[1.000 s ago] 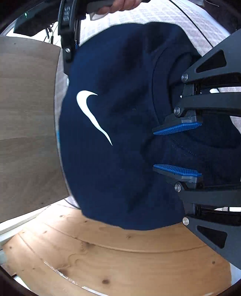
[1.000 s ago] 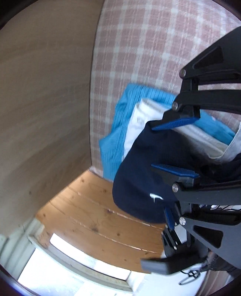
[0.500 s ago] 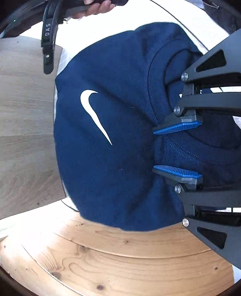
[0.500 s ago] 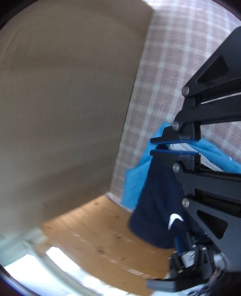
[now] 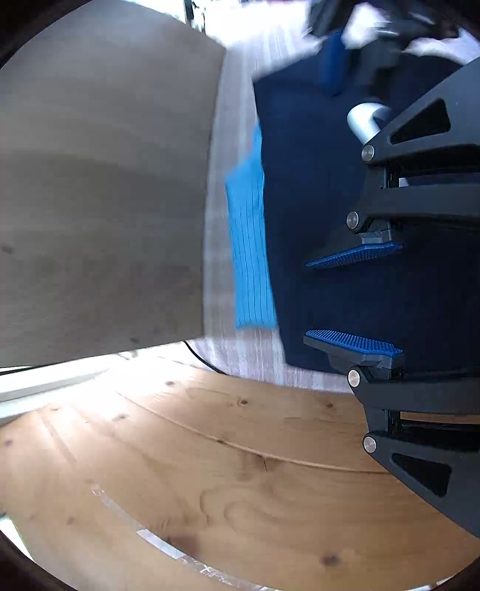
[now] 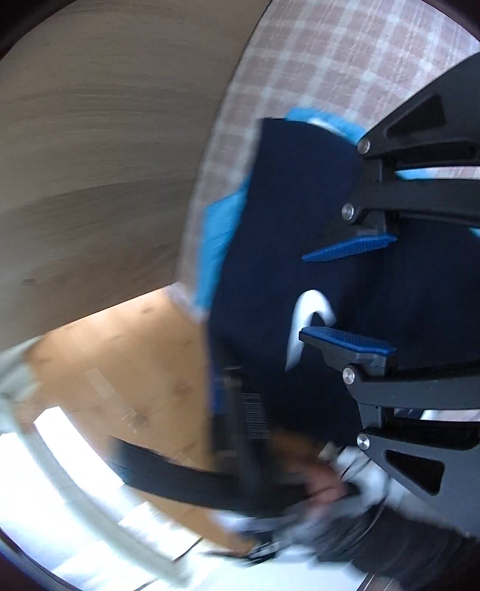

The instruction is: Fold clothes

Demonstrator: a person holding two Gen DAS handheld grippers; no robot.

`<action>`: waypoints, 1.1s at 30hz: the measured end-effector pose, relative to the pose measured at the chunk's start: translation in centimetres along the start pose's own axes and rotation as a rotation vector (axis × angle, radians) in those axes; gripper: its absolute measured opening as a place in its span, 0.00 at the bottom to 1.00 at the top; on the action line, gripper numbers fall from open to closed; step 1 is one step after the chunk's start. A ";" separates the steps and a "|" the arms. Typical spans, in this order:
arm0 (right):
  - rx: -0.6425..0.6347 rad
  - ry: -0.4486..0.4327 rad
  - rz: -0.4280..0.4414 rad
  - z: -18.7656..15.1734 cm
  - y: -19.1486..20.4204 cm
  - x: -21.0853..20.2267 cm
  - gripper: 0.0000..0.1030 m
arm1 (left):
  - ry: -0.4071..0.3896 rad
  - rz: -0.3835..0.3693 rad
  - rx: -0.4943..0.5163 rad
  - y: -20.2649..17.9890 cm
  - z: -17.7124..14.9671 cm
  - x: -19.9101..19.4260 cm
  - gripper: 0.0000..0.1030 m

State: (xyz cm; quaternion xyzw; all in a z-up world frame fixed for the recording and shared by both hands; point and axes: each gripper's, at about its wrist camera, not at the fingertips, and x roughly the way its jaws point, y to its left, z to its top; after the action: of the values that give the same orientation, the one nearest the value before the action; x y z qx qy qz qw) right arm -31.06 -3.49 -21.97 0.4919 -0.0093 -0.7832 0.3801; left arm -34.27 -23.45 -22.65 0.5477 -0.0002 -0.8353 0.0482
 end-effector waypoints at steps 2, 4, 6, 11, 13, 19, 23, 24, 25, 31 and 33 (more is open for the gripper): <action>-0.052 -0.010 -0.072 -0.8 -0.1 -0.5 0.35 | 0.005 0.007 -0.015 0.5 0.3 0.8 0.37; -0.053 -0.032 -0.105 -1.2 -0.6 -1.8 0.35 | -0.004 0.017 -0.037 1.3 0.0 0.2 0.38; -0.007 -0.049 -0.057 -1.1 -1.2 -3.6 0.36 | -0.033 0.029 -0.061 2.1 -0.4 -1.5 0.35; -0.074 -0.061 0.023 -2.1 1.9 -5.9 0.36 | -0.087 -0.022 -0.048 2.4 -2.7 -5.5 0.36; -0.078 -0.028 0.049 -2.8 3.0 -5.2 0.37 | -0.075 -0.050 -0.038 2.0 -4.7 -6.5 0.36; -0.048 0.033 0.039 -7.4 4.3 -5.2 0.38 | -0.015 -0.036 -0.038 0.7 -12.9 -7.4 0.36; -0.099 0.129 -0.063 -11.1 5.1 -4.7 0.42 | 0.047 -0.008 -0.020 0.6 -16.2 -5.1 0.42; -0.106 0.152 -0.094 -11.7 5.1 -4.7 0.42 | 0.053 -0.006 -0.025 0.9 -16.5 -4.9 0.43; -0.103 0.150 -0.111 -12.1 5.0 -5.5 0.42 | 0.050 -0.009 -0.046 1.3 -16.5 -5.3 0.43; -0.032 0.019 -0.142 -13.4 5.4 -11.9 0.44 | -0.087 -0.004 -0.049 1.8 -17.2 -11.1 0.41; 0.019 -0.048 -0.131 -13.9 5.6 -13.8 0.55 | -0.111 -0.035 -0.053 1.6 -18.4 -12.7 0.42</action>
State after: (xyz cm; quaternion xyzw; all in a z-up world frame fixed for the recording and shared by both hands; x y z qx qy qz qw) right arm -13.79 5.86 -16.45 0.4759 0.0064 -0.8180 0.3230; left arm -12.33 -23.05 -18.31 0.4989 0.0288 -0.8648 0.0478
